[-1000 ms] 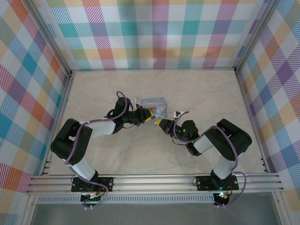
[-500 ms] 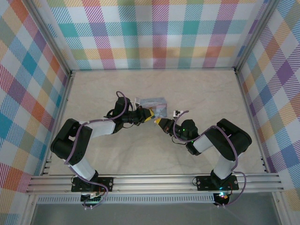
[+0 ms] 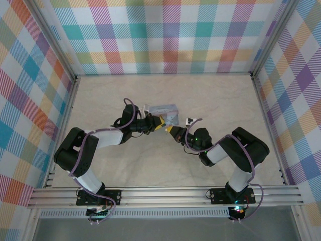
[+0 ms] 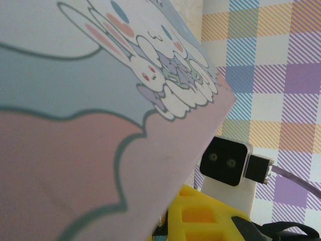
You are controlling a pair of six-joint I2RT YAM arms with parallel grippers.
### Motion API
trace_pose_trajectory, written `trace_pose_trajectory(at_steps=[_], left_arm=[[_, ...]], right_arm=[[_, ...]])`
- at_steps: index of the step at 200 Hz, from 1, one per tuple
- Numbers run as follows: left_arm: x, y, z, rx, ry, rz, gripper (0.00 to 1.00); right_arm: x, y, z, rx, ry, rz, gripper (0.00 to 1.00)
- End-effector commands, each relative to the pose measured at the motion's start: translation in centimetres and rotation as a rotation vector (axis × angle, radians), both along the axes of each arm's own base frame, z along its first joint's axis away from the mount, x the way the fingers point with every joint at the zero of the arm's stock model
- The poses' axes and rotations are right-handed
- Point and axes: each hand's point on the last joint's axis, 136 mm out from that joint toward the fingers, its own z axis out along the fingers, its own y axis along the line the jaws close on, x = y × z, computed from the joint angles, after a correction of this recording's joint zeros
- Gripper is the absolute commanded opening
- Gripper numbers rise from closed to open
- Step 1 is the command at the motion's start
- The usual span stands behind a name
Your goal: Unlock the padlock with the key
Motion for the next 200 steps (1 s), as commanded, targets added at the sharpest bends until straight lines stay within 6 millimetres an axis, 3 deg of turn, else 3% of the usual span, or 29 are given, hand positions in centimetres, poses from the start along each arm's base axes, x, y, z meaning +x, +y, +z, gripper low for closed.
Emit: trace_pose_trajectory(at_steps=[1,59,125,200], left_arm=[[-0.2,0.0,2.3,-0.061,-0.051,-0.014,0.05],[-0.2,-0.1,2.3,-0.076,-0.05,-0.012,0.05],[-0.1,-0.2,2.8,-0.096,-0.058,-0.01,0.05],[-0.1,-0.3,2.9,-0.101,-0.064,-0.008,0.05]], right_arm=[[0.7,0.6,2.1,0.05,-0.064,-0.01,0.0],[1.1,0.9,3.0,0.083,-0.06,-0.02,0.0],[1.5,1.0,0.8,0.098,0.049,-0.065,0.0],[1.6,1.2,0.8,0.144,0.104,-0.112,0.0]])
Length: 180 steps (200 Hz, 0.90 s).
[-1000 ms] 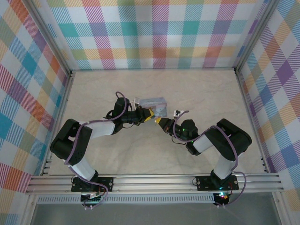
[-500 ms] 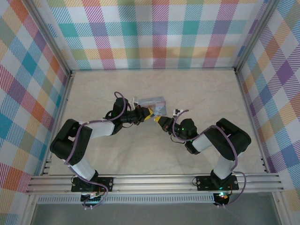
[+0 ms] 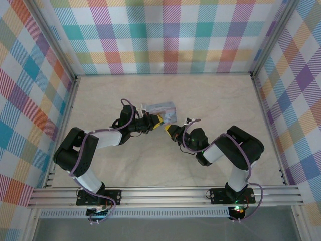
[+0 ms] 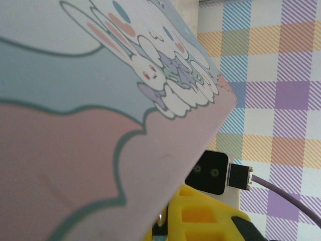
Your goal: Unlock the padlock with the key
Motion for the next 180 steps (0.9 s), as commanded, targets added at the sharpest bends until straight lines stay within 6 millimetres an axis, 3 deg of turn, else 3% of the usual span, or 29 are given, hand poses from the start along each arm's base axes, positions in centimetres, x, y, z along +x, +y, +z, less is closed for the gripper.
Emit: trace_pose_trajectory(at_steps=[1,180], left_arm=[[-0.8,-0.8,2.7,-0.07,-0.06,-0.057,0.05],[-0.8,-1.0,3.9,-0.107,-0.079,-0.055,0.04]], right_arm=[[0.8,0.1,0.9,0.05,0.005,-0.045,0.0],[1.1,-0.8,-2.5,0.139,0.224,-0.165,0.0]])
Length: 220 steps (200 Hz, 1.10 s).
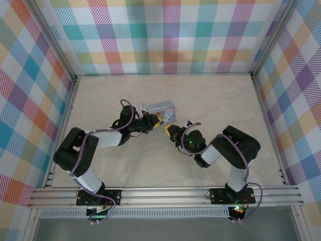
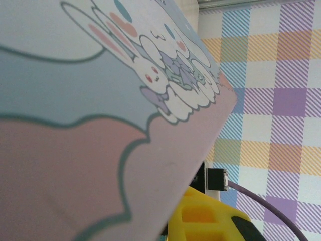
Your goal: Unlock the padlock with the key
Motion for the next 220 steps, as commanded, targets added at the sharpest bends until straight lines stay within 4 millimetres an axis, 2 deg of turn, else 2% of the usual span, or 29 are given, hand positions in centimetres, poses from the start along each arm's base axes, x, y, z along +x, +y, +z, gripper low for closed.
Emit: trace_pose_trajectory(at_steps=[1,118,177,220], left_arm=[[-1.0,-1.2,3.9,-0.094,-0.089,-0.079,0.04],[-1.3,-1.7,4.0,-0.102,-0.094,-0.097,0.03],[-2.9,-2.9,3.6,-0.1,-0.081,-0.168,0.02],[-3.8,-3.4,3.1,-0.089,-0.076,-0.202,0.01]], right_arm=[[0.4,-0.4,-1.6,0.013,0.07,-0.046,0.0],[1.0,1.1,-1.5,0.058,0.095,-0.033,0.0],[2.3,1.9,-0.8,0.071,0.066,-0.046,0.0],[2.4,2.0,-0.5,0.069,0.056,-0.046,0.0]])
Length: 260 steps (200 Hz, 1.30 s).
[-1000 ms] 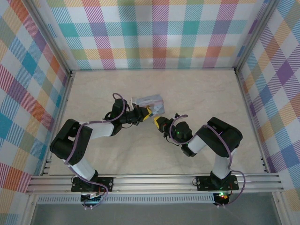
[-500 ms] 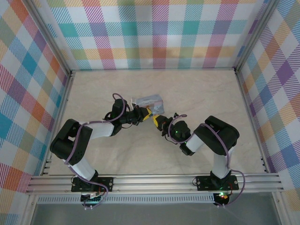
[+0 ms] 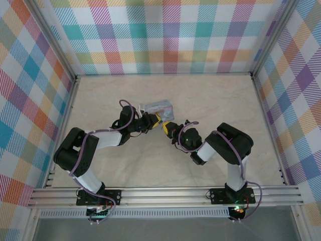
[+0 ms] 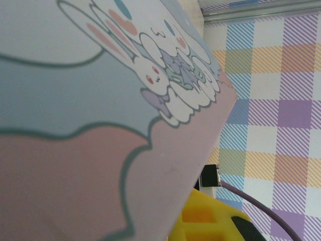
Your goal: Unlock the padlock with the key
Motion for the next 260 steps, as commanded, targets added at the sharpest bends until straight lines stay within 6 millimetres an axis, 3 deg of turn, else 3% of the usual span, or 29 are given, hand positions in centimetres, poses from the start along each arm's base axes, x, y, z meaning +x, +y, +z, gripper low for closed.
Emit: trace_pose_trajectory(at_steps=[1,110,165,217,260], left_arm=[[-4.3,-3.8,3.5,-0.105,-0.07,-0.244,0.01],[-4.7,-4.3,3.5,-0.094,-0.073,-0.271,0.0],[-3.1,-2.5,2.3,-0.031,-0.061,-0.187,0.01],[-2.0,-1.4,1.8,-0.005,-0.058,-0.141,0.01],[-1.9,-1.3,1.1,0.011,-0.043,-0.144,0.01]], right_arm=[[0.7,0.7,-0.3,-0.014,0.001,-0.008,0.0],[0.6,0.5,0.3,-0.034,-0.036,-0.014,0.0],[-0.3,-1.0,-0.4,-0.075,-0.033,-0.027,0.0],[-1.9,-3.0,-2.1,-0.129,-0.002,-0.04,0.28],[-3.7,-4.6,-3.6,-0.218,0.023,-0.013,0.3]])
